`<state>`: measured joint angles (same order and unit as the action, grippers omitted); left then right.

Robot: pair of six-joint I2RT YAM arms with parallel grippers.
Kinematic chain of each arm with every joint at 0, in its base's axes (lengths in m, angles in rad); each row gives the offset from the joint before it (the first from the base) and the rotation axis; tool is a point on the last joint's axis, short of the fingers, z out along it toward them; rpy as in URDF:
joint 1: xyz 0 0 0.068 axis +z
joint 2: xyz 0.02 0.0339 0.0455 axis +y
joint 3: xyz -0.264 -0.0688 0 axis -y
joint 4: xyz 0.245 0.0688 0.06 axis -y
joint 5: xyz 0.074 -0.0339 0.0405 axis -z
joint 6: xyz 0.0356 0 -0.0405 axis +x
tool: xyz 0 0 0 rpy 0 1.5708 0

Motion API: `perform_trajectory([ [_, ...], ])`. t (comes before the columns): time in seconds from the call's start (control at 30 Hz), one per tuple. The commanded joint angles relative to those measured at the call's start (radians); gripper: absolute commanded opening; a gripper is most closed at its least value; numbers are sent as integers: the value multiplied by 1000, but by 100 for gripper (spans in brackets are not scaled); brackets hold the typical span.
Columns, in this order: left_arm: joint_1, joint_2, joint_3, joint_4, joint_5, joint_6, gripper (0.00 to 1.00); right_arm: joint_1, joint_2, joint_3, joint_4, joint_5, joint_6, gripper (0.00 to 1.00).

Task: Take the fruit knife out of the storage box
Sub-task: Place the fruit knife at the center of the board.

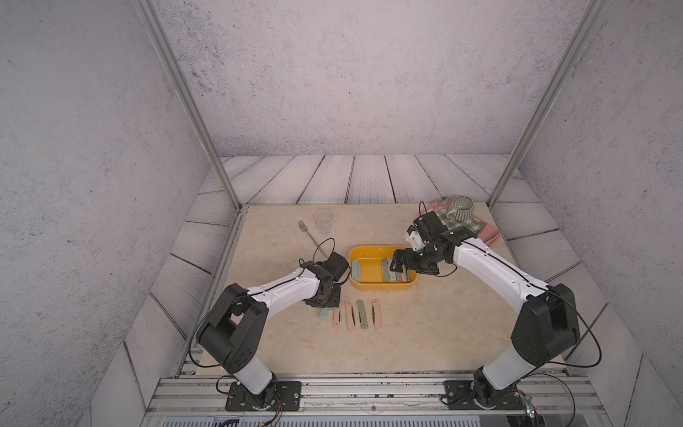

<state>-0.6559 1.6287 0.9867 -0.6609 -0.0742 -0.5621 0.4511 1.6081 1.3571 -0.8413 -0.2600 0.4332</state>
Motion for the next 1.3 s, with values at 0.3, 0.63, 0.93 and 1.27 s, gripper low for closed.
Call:
perform_trajectory([
  [0.3,6,32,-64,41,20,-46,13,7,18,-9,-4,6,-4,99],
  [0.63,5,41,-63,42,45,-59,26,14,27,-5,-1,12,0,99],
  [0.93,6,-22,-45,-3,16,-65,49,15,43,13,-2,19,-1,99],
  [1.27,12,-184,36,-37,-28,-57,64,22,140,86,16,36,-16,83],
])
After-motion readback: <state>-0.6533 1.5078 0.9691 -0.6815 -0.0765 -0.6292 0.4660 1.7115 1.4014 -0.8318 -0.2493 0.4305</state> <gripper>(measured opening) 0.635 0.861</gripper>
